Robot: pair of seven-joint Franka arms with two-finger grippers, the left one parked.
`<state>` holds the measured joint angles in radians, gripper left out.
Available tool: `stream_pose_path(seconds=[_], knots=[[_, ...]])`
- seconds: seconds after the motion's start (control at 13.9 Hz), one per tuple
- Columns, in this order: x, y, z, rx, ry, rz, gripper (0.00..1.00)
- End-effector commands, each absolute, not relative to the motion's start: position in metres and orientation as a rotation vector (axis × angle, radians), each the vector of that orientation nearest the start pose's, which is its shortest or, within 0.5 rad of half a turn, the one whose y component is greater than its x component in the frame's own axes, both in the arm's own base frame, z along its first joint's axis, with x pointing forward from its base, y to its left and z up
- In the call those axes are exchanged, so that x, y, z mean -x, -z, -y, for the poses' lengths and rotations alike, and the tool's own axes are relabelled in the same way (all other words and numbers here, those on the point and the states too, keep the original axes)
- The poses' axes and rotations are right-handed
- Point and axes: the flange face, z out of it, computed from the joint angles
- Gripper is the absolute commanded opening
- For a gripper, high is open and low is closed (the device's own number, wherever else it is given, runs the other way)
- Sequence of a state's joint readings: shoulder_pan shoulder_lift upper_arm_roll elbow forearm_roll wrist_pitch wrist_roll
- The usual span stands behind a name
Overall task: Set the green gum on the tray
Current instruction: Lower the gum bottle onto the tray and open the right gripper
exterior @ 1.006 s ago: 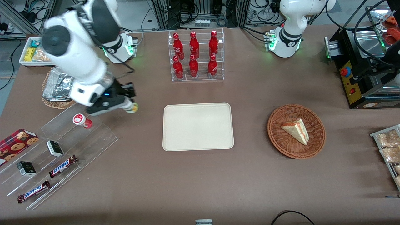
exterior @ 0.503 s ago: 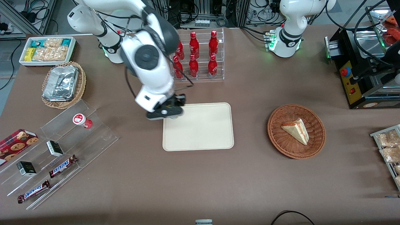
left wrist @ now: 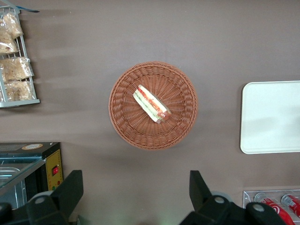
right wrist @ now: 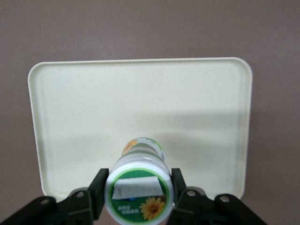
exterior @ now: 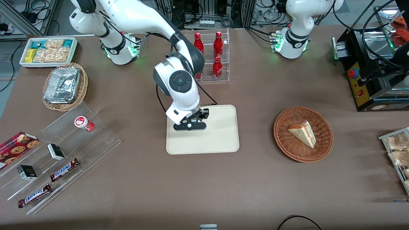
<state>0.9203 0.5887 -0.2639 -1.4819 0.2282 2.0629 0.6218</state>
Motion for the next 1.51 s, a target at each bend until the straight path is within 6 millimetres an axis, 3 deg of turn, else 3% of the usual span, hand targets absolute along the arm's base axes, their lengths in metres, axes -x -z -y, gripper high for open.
stream_pose_path(seconds=[0.0, 0.22, 0.5, 1.01, 1.15, 1.22, 1.29, 1.37, 1.44], knots=[[-0.535, -0.321, -0.480, 3.043, -0.052, -0.096, 0.00], [-0.523, -0.297, -0.494, 3.058, -0.053, -0.064, 0.00], [-0.504, -0.259, -0.490, 3.077, -0.052, -0.105, 0.00], [-0.490, -0.242, -0.494, 3.072, -0.010, -0.107, 0.00], [-0.491, -0.241, -0.492, 3.074, -0.013, -0.109, 0.29], [-0.491, -0.241, -0.493, 3.073, -0.014, -0.109, 0.38], [-0.491, -0.241, -0.492, 3.073, -0.013, -0.109, 0.56], [-0.492, -0.241, -0.491, 3.075, -0.017, -0.111, 0.97], [-0.495, -0.243, -0.488, 3.075, -0.020, -0.113, 1.00]])
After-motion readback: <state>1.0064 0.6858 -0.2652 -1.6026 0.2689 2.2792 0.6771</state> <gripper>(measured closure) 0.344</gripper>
